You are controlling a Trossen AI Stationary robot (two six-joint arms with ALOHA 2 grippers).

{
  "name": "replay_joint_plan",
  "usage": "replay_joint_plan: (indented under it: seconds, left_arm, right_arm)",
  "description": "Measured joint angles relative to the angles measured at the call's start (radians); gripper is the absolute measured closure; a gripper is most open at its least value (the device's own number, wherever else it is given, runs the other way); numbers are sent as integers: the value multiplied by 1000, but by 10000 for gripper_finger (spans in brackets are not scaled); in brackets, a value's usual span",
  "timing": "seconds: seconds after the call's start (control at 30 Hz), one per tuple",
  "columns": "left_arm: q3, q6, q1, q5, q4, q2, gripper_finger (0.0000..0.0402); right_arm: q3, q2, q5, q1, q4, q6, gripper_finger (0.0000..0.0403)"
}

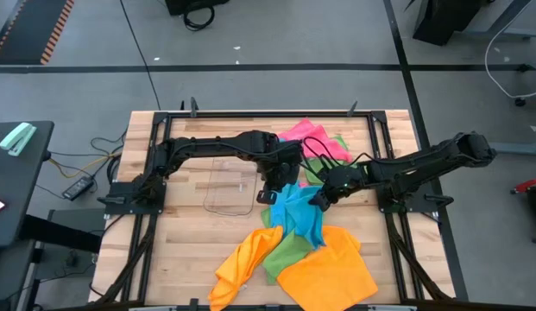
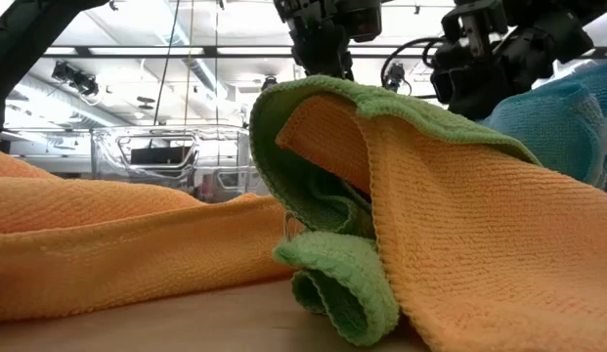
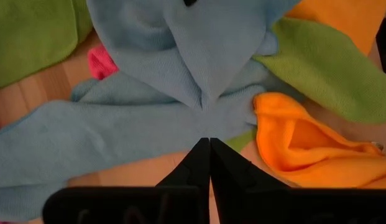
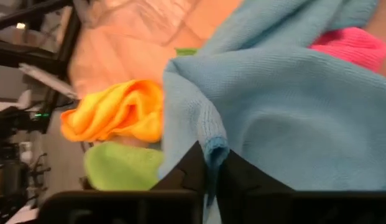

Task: Fold microfiber towels
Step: Fold the left blue towel

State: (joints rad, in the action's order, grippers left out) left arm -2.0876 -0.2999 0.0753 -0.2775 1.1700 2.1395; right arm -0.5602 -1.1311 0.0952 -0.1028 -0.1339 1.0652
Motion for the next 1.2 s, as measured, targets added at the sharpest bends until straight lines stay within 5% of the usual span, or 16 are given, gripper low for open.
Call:
replay_joint_plan:
  seconds: [0.2,0.37,0.67,1.0,1.2]
  left_arm:
    - [0,-53,-8,-27,-58,0,351]
    - [1,-85,-9,-174,-81,0,294]
    - [3,-126,-44,-191,-145,65,188]
    - [3,-62,-45,-46,-256,117,201]
    - [3,20,-13,-97,-239,112,207]
  right_arm:
    - [-29,57,42,-16,-44,-51,395]
    - [-88,66,42,-43,-161,-118,396]
    - [-128,68,9,-47,-240,-168,398]
    - [-128,76,8,-49,-242,-143,398]
    - [-128,77,9,-51,-243,-145,398]
